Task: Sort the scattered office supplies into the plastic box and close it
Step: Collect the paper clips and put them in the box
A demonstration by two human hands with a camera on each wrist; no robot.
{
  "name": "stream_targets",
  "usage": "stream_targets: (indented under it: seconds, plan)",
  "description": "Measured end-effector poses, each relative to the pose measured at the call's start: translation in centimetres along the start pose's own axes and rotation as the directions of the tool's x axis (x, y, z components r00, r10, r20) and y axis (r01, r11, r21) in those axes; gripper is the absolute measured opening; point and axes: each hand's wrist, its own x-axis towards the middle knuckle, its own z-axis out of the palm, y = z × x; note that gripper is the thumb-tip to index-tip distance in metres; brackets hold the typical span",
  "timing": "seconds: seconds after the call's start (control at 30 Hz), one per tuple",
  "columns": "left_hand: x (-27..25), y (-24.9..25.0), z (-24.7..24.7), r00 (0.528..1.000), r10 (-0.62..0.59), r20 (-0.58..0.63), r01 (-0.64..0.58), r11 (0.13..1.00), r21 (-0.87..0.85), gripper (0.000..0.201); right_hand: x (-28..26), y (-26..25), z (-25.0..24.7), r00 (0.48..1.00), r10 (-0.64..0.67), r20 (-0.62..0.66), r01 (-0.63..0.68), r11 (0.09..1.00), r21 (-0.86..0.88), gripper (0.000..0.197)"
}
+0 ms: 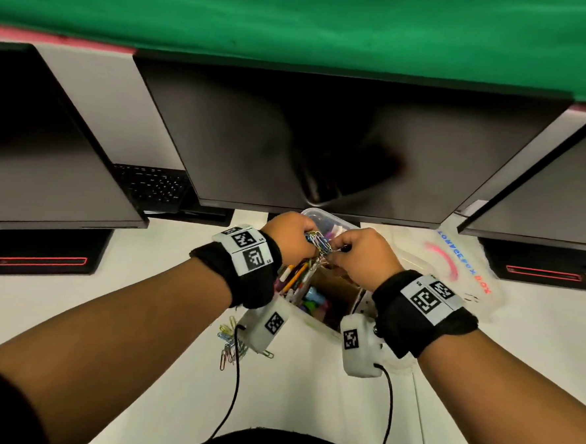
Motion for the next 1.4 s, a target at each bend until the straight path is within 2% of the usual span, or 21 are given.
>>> stream_targets:
  seconds: [0.13, 0.23, 0.3, 0.4, 0.5, 0.63, 0.73, 0.8, 0.9, 1.0, 1.07, 1.1, 1.2, 1.3, 1.4]
  plan:
    - [2.6, 2.2, 1.7, 1.000, -0.025, 0.008, 0.025, 0.999, -0.034, 0.020, 1.4, 2.2, -1.9, 0.997, 0.070, -0.045, -0.069, 0.997, 0.017, 0.009]
    - [4.1, 3.2, 3.0, 0.997, -0.051, 0.052, 0.050, 0.998, 0.024, 0.029, 2.2, 3.5, -2.4, 0.996, 0.077, -0.045, -0.079, 0.996, -0.037, 0.008]
    - [4.5, 3.4, 3.7, 0.994, -0.081, 0.076, 0.077, 0.996, 0.054, 0.029, 2.7, 4.2, -2.1, 0.993, 0.108, -0.051, -0.110, 0.993, -0.051, 0.012]
    - [4.6, 3.3, 4.4, 0.990, -0.098, 0.096, 0.098, 0.995, 0.002, 0.036, 3.2, 5.0, -1.7, 0.988, 0.144, -0.064, -0.145, 0.989, -0.018, 0.017]
    - [4.5, 2.9, 4.5, 0.989, -0.084, 0.122, 0.093, 0.993, -0.069, 0.047, 3.2, 5.1, -1.7, 0.992, 0.118, -0.053, -0.119, 0.993, -0.021, 0.028]
    - [4.1, 2.2, 3.9, 0.996, -0.091, 0.022, 0.094, 0.981, -0.169, 0.043, 3.3, 4.9, -1.5, 0.997, 0.066, -0.032, -0.066, 0.998, -0.015, 0.028]
    - [3.8, 2.1, 3.3, 0.992, -0.129, 0.013, 0.123, 0.908, -0.400, 0.034, 3.2, 4.4, -0.9, 1.000, 0.018, -0.023, -0.019, 0.999, -0.049, 0.019]
    - [3.8, 2.5, 2.7, 0.993, -0.115, 0.019, 0.108, 0.851, -0.515, 0.037, 3.0, 4.0, -0.6, 0.999, 0.015, -0.031, -0.016, 0.999, -0.044, 0.020]
    - [3.5, 3.0, 2.2, 0.997, -0.065, 0.042, 0.077, 0.818, -0.571, 0.042, 2.6, 4.0, -0.3, 0.999, 0.029, -0.013, -0.030, 0.999, -0.040, 0.029]
    - [2.4, 2.7, 2.0, 0.996, -0.075, 0.057, 0.094, 0.786, -0.612, 0.037, 2.5, 4.7, -0.4, 0.999, 0.028, 0.020, -0.027, 0.998, -0.053, 0.032]
    - [1.4, 1.5, 1.8, 0.994, -0.101, 0.034, 0.102, 0.809, -0.579, 0.032, 2.3, 4.9, -0.6, 0.999, 0.011, 0.033, -0.009, 0.999, -0.047, 0.030]
    - [0.9, 0.5, 1.7, 0.994, -0.113, 0.004, 0.098, 0.850, -0.518, 0.030, 2.1, 4.8, -0.6, 0.999, -0.008, 0.037, 0.010, 0.999, -0.047, 0.028]
    - [-0.8, -2.8, 1.4, 0.991, -0.095, -0.095, 0.081, 0.987, -0.141, 0.029, 1.3, 3.7, 0.1, 0.991, -0.091, 0.097, 0.099, 0.992, -0.079, 0.023]
    - [-2.5, -5.8, 1.2, 0.986, -0.134, -0.097, 0.144, 0.983, 0.114, 0.027, 0.6, 2.3, 1.5, 0.970, -0.162, 0.184, 0.196, 0.962, -0.191, 0.021]
    - [-3.7, -7.6, 1.4, 0.976, -0.178, -0.128, 0.190, 0.978, 0.090, 0.025, 0.4, 0.7, 2.5, 0.947, -0.220, 0.236, 0.281, 0.921, -0.269, 0.019]
